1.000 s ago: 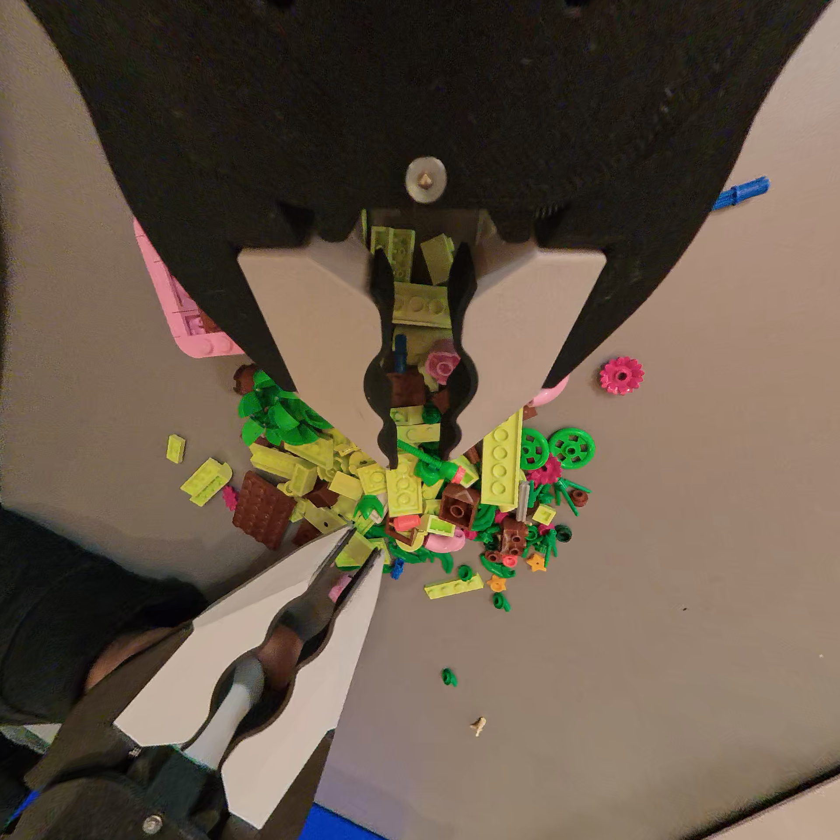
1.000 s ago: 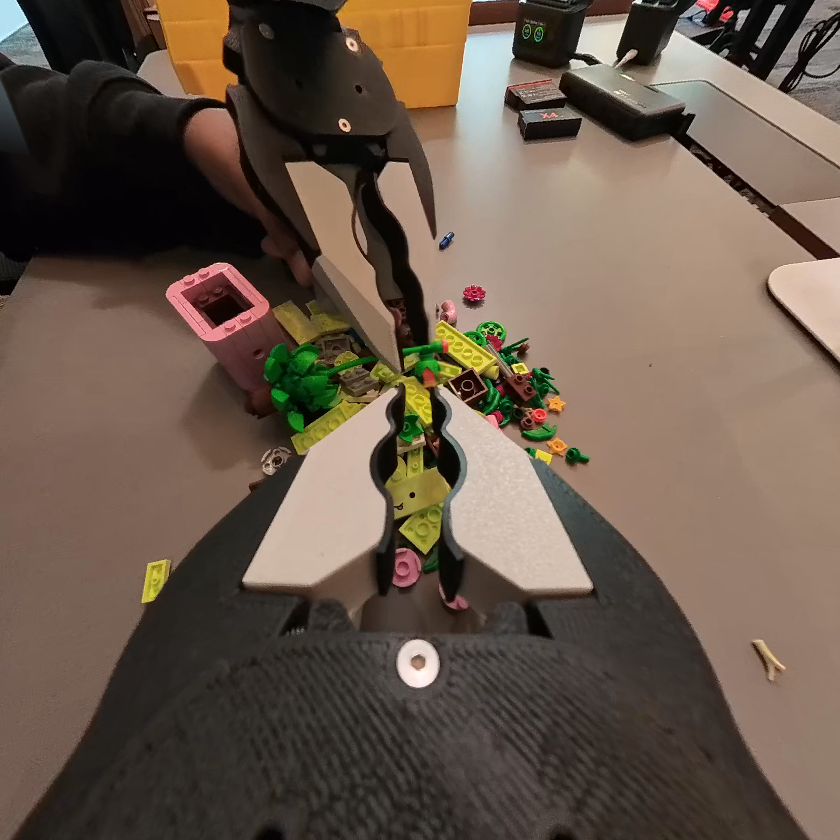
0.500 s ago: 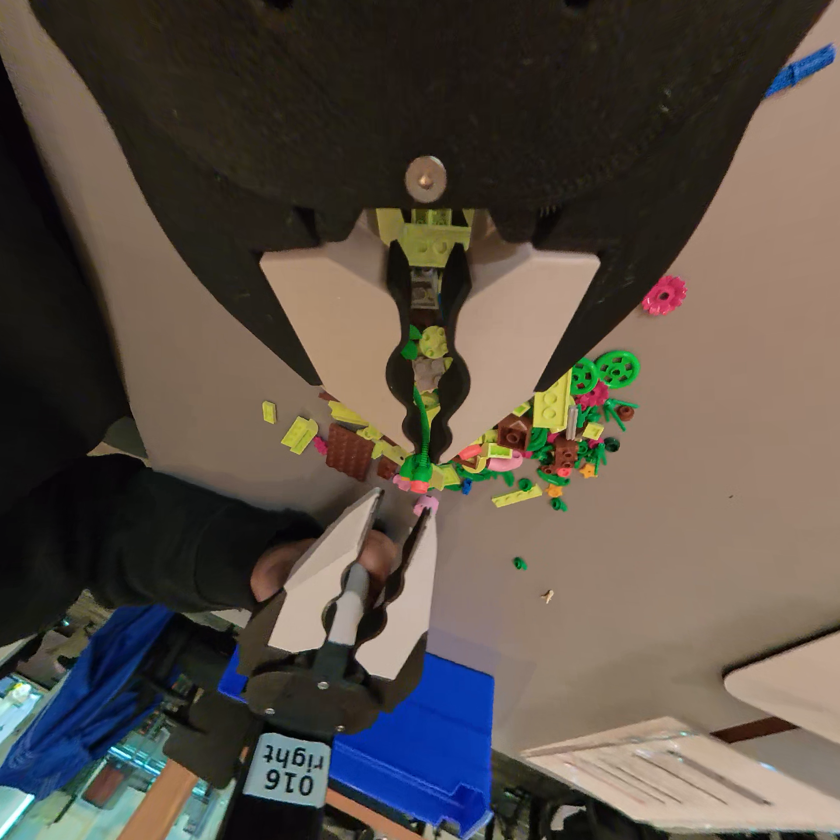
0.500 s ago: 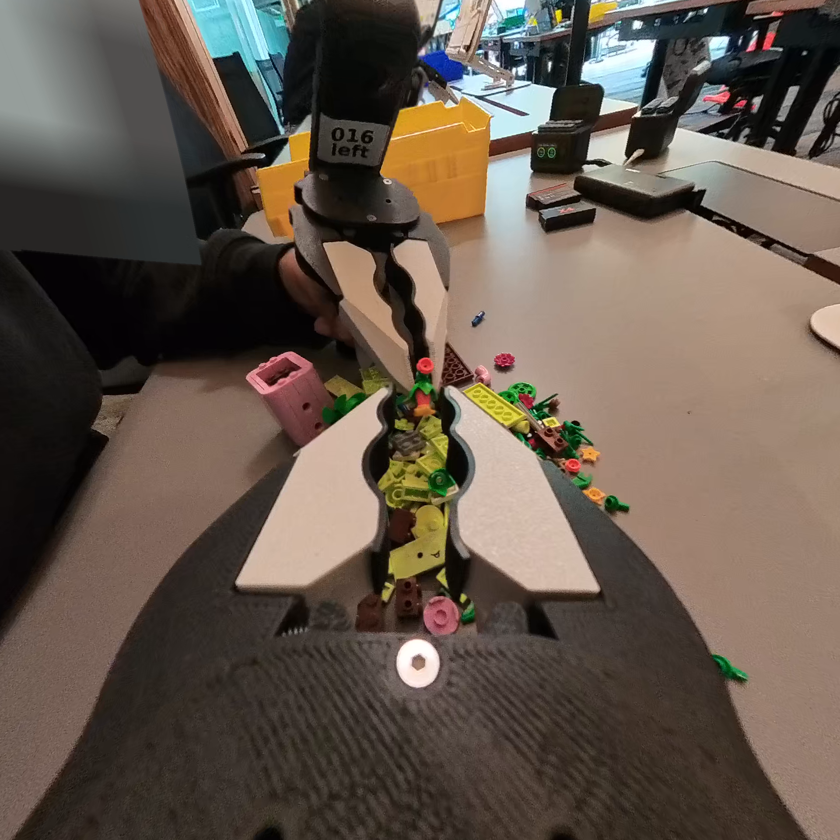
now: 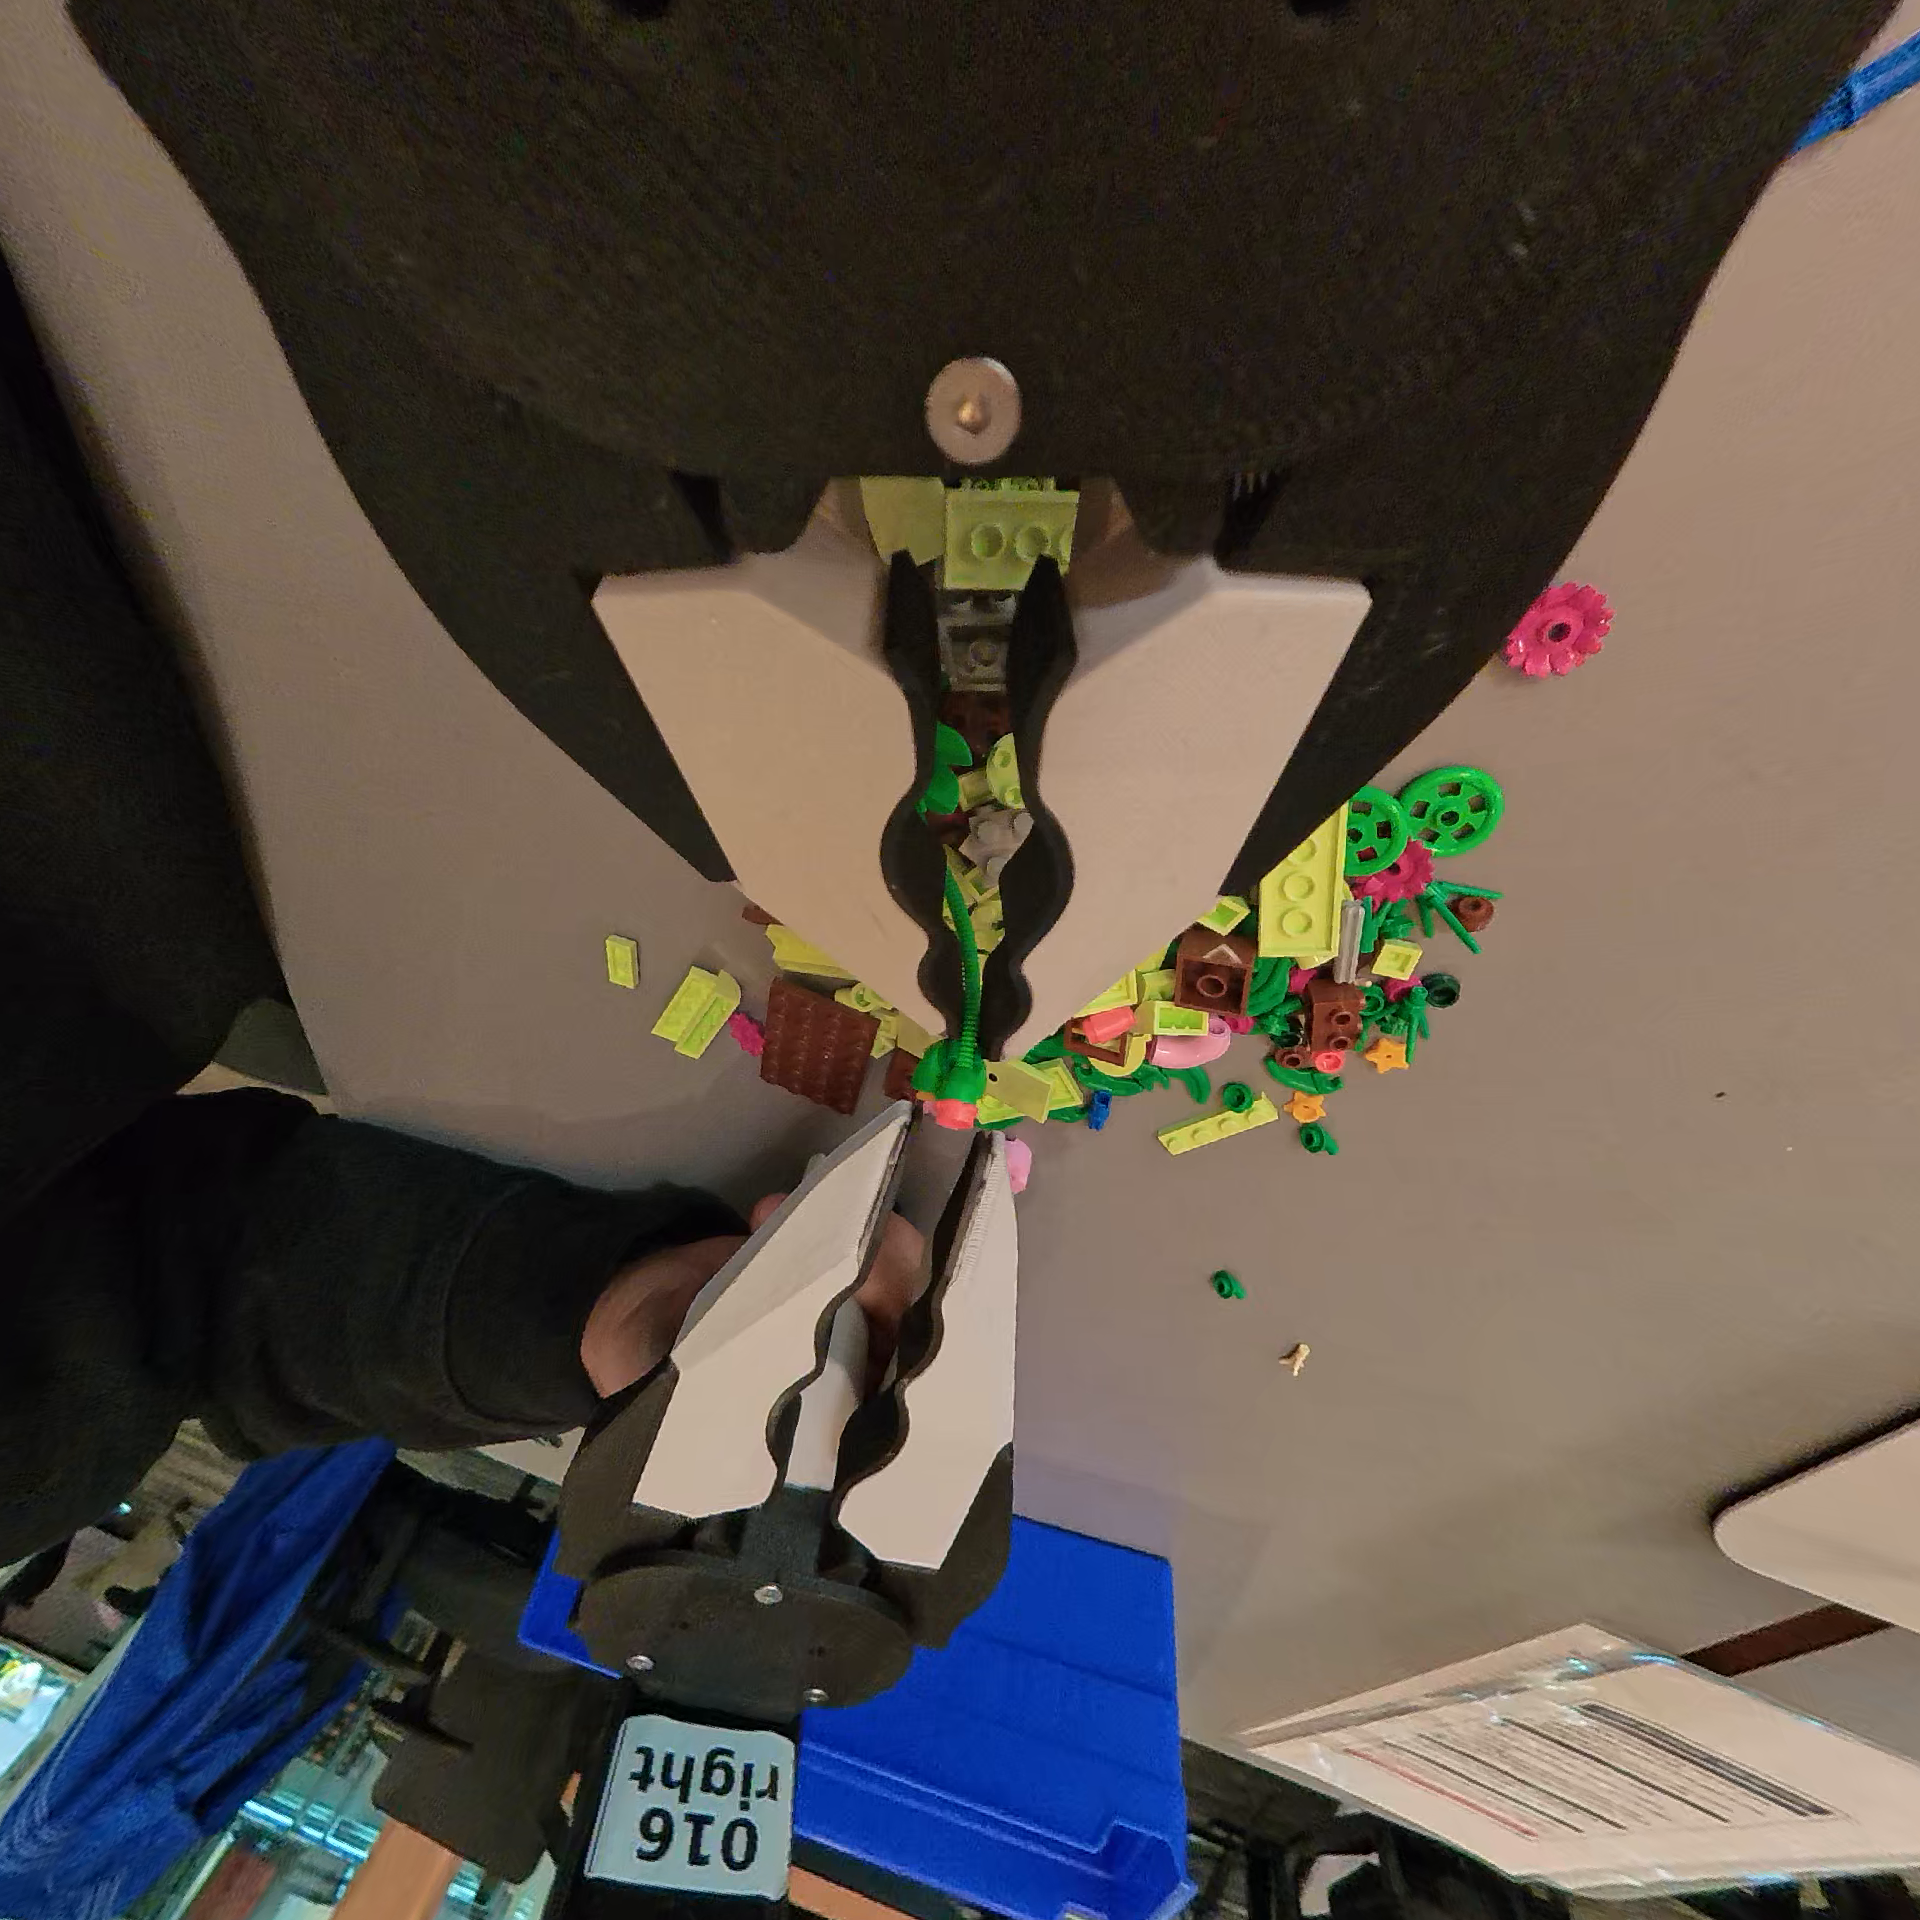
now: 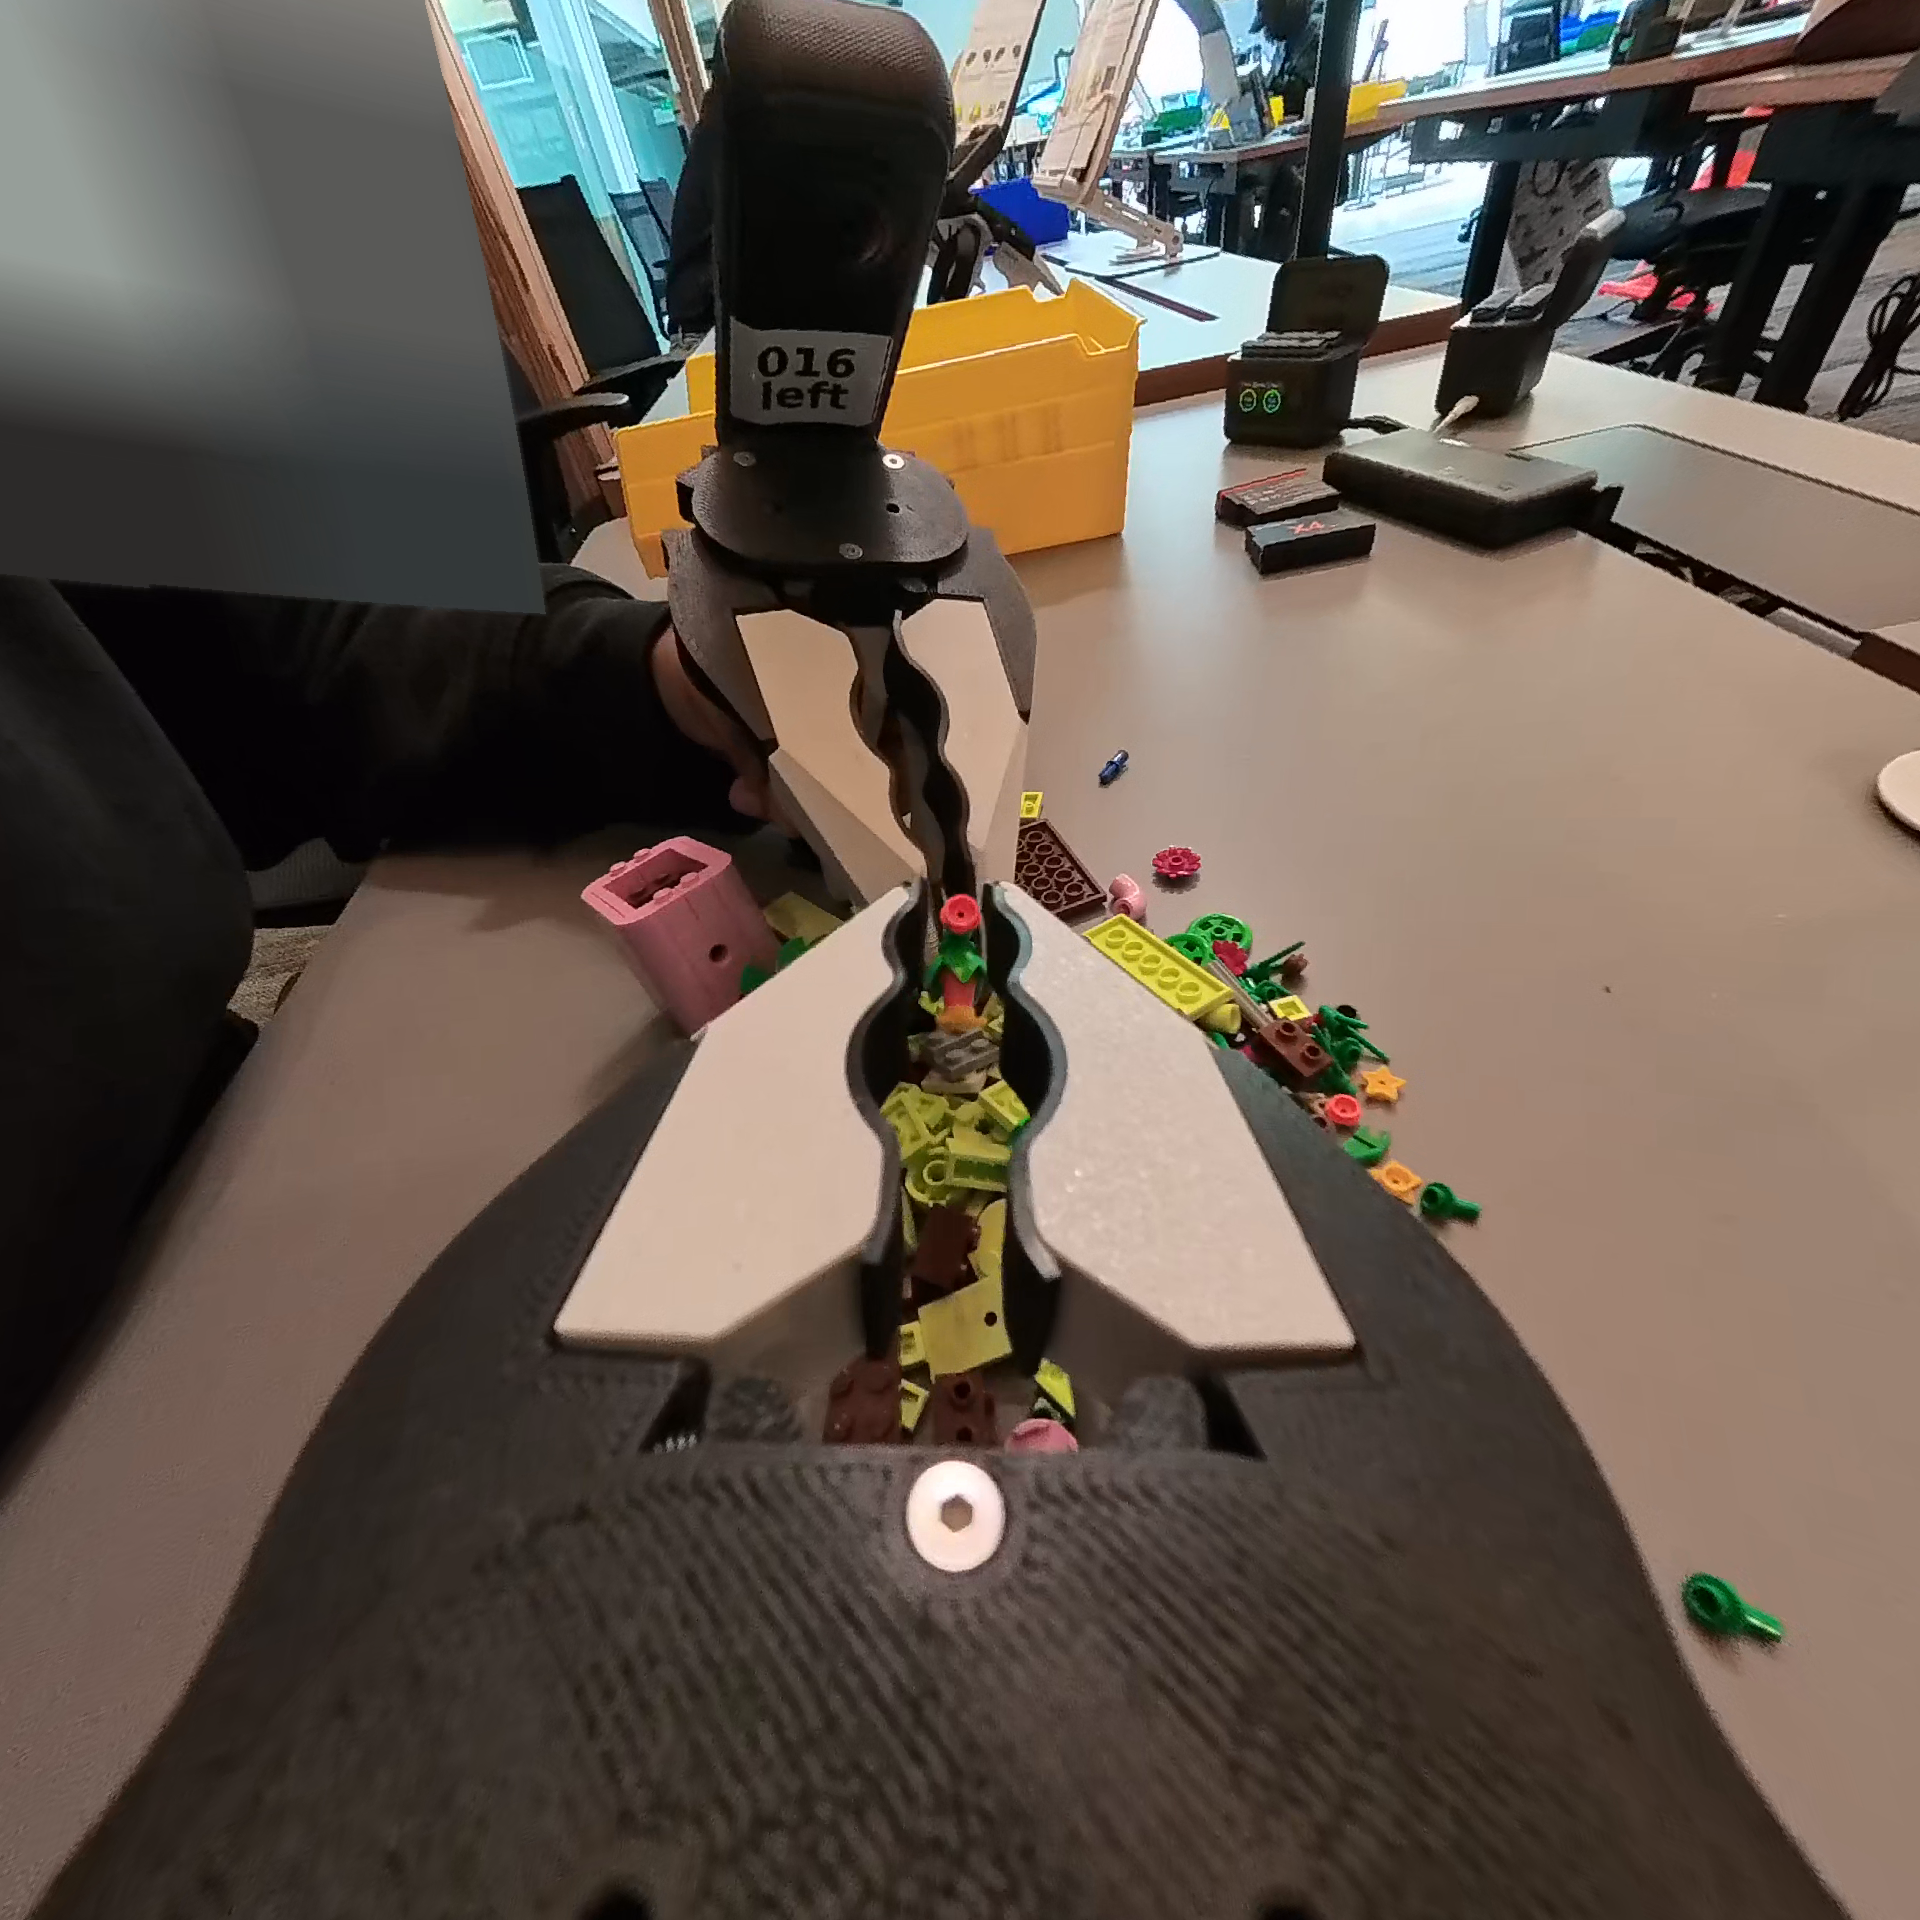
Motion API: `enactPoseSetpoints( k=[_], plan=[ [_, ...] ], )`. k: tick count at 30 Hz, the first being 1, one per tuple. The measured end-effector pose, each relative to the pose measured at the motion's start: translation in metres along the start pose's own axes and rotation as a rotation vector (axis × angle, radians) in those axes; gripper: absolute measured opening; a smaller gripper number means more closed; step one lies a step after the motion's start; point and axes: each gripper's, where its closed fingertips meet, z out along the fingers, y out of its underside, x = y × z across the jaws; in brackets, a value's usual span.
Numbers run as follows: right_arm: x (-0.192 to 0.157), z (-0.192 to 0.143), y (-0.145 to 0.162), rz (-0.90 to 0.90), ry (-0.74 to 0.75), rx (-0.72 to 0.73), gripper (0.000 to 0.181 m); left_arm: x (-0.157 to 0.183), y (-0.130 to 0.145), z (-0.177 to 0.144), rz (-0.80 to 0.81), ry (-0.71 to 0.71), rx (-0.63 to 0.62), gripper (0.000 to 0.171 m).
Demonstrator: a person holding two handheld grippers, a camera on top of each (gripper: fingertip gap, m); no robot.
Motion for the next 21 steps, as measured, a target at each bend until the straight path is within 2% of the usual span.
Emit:
enactPoseSetpoints(
  k=[12, 17, 21],
  plan=[
    [-0.001, 0.002, 0.003, -0.016, 0.007, -0.019, 0.003, 0.002, 0.000, 0.001, -0.004, 0.010, 0.002, 0.000],
    [0.000, 0.000, -0.001, 0.044, -0.015, 0.010, 0.002, 0.004, -0.003, 0.000, -0.051, 0.041, 0.028, 0.000],
    [0.001, -0.002, -0.007, 0.077, -0.022, 0.057, 0.001, 0.001, -0.001, 0.000, -0.017, 0.005, -0.005, 0.000]
  ],
)
